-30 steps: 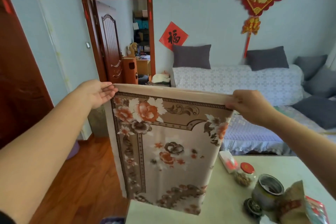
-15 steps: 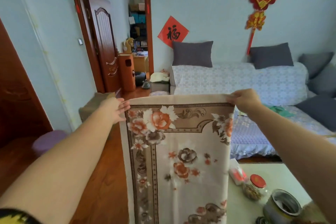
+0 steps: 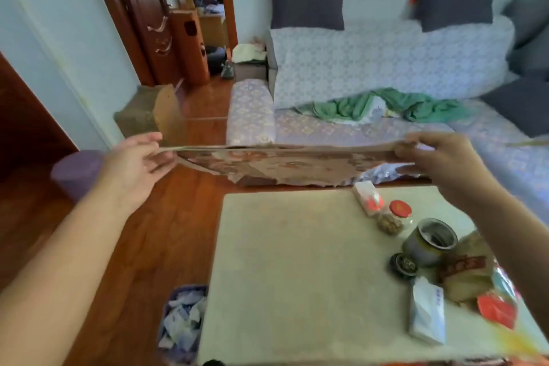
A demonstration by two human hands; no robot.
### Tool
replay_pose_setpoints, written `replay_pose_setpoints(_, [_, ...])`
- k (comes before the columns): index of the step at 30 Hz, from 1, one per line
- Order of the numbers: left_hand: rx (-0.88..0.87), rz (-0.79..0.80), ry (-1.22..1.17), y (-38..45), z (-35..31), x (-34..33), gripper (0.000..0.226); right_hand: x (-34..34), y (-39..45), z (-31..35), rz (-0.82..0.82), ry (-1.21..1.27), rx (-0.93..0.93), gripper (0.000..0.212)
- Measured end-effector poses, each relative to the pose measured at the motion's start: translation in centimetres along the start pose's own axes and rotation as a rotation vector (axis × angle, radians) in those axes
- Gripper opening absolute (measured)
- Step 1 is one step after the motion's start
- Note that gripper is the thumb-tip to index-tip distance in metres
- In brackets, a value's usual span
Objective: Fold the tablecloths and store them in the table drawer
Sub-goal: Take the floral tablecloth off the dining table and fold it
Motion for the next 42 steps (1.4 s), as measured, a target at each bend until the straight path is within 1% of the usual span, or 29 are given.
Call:
replay_pose_setpoints(2, [0.165,-0.016,0.184,-2.7,8.9,3.4,0.025,-0.8,-7.0,-7.4,0.091,-0.164,-0.092,0.013])
replay_pose_setpoints(4, [0.361,-0.067,0.378,-5.5,18.8,6.6,0.027,-1.7,-13.8,-15.4,0.168,-0.359,-0.189,0.028])
replay_pose_setpoints(6, [0.565,-0.133,0.526,-8.8,28.6,9.5,0.029,-2.3,-20.1,-24.4,0.191,-0.422,-0.354,0.062])
replay_pose_setpoints(7, [0.663,-0.147,0.555,-10.6,33.2,10.4,0.022,-2.5,-23.3,-28.9,0.203,-0.428,-0.457,0.077])
replay_pose_setpoints(8, [0.766,-0.154,0.554,-12.2,37.8,11.0,0.017,-3.1,-26.3,-33.0,0.233,-0.438,-0.535,0.083])
replay_pose_setpoints(10, [0.933,-0.177,0.565,-14.6,46.0,11.6,0.016,-4.8,-32.0,-40.5,0.302,-0.473,-0.664,0.083])
replay_pose_setpoints(12, [0.989,-0.207,0.610,-15.8,52.9,11.9,0.015,-5.9,-37.0,-46.6,0.353,-0.495,-0.792,0.084])
replay_pose_setpoints(13, [0.997,-0.214,0.635,-16.1,55.8,12.2,0.015,-6.1,-38.7,-49.0,0.352,-0.496,-0.853,0.079])
replay_pose_setpoints(15, [1.026,-0.254,0.672,-16.4,60.1,12.9,0.014,-6.7,-39.8,-51.9,0.347,-0.508,-0.981,0.058])
replay_pose_setpoints(16, [1.043,-0.279,0.708,-16.6,61.3,13.6,0.012,-7.1,-39.5,-52.8,0.351,-0.531,-0.997,0.048])
replay_pose_setpoints(17, [1.045,-0.297,0.756,-16.5,61.9,14.3,0.011,-7.4,-38.5,-53.2,0.337,-0.563,-0.971,0.040])
replay_pose_setpoints(20, [1.111,-0.263,0.927,-16.3,63.3,17.3,0.008,-7.6,-33.7,-53.3,0.251,-0.640,-0.811,0.025])
replay_pose_setpoints(21, [1.150,-0.263,1.003,-16.4,63.8,19.0,0.011,-7.8,-32.2,-53.2,0.238,-0.639,-0.774,0.024])
replay_pose_setpoints(22, [1.165,-0.236,1.128,-16.0,64.3,20.7,0.021,-8.1,-30.6,-53.1,0.233,-0.623,-0.742,0.025])
replay_pose_setpoints(23, [1.132,-0.196,1.292,-15.1,64.3,21.6,0.032,-8.5,-29.2,-53.2,0.246,-0.621,-0.708,0.028])
replay_pose_setpoints(24, [1.054,-0.133,1.472,-13.8,63.5,21.0,0.041,-9.2,-27.5,-53.3,0.278,-0.650,-0.662,0.031])
replay_pose_setpoints(25, [0.891,-0.092,1.561,-12.2,62.0,18.4,0.040,-10.0,-25.9,-53.4,0.323,-0.701,-0.603,0.035])
replay_pose_setpoints(26, [0.699,-0.040,1.608,-10.5,60.4,14.6,0.037,-11.1,-24.3,-53.5,0.366,-0.738,-0.531,0.040])
replay_pose_setpoints(27, [0.507,0.015,1.602,-8.9,58.9,10.1,0.037,-12.4,-22.7,-53.8,0.413,-0.767,-0.460,0.045])
replay_pose_setpoints(28, [0.354,0.095,1.574,-7.1,58.2,5.9,0.042,-13.8,-21.2,-54.2,0.461,-0.793,-0.387,0.050])
replay_pose_setpoints(30, [0.157,0.256,1.552,-3.1,58.7,-0.9,0.055,-17.0,-18.4,-55.1,0.553,-0.864,-0.220,0.056])
replay_pose_setpoints(31, [0.102,0.339,1.586,-0.8,59.8,-3.3,0.060,-18.6,-17.3,-55.8,0.595,-0.897,-0.156,0.059])
replay_pose_setpoints(32, [0.062,0.394,1.619,1.3,61.2,-4.9,0.063,-19.8,-16.3,-57.0,0.642,-0.932,-0.103,0.060])
replay_pose_setpoints(34, [0.060,0.486,1.738,4.6,64.5,-6.0,0.066,-20.4,-15.5,-60.3,0.750,-1.044,-0.026,0.062])
replay_pose_setpoints(36, [0.091,0.551,1.854,6.1,67.1,-5.3,0.068,-18.4,-15.6,-63.8,0.815,-1.154,-0.037,0.068])
replay_pose_setpoints(38, [0.088,0.571,1.918,6.3,68.2,-4.3,0.069,-15.8,-15.7,-66.0,0.834,-1.214,-0.075,0.070])
replay_pose_setpoints(40, [0.121,0.583,1.929,6.5,68.2,-4.0,0.072,-14.9,-15.4,-66.6,0.833,-1.214,-0.147,0.071])
replay_pose_setpoints(41, [0.122,0.588,1.933,7.0,67.6,-4.5,0.072,-14.8,-14.9,-66.3,0.791,-1.199,-0.225,0.072])
replay_pose_setpoints(42, [0.091,0.581,1.937,7.8,66.5,-5.6,0.068,-14.8,-14.0,-65.9,0.691,-1.180,-0.316,0.073])
Point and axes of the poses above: each hand's wrist, its own y-axis towards the middle knuckle, its own x-axis out of the back of the hand, z = x × y, the point moved 8 cm from there along y, towards the middle knuckle, and after that the axes turned 5 degrees about x, right-handed, at the moved point
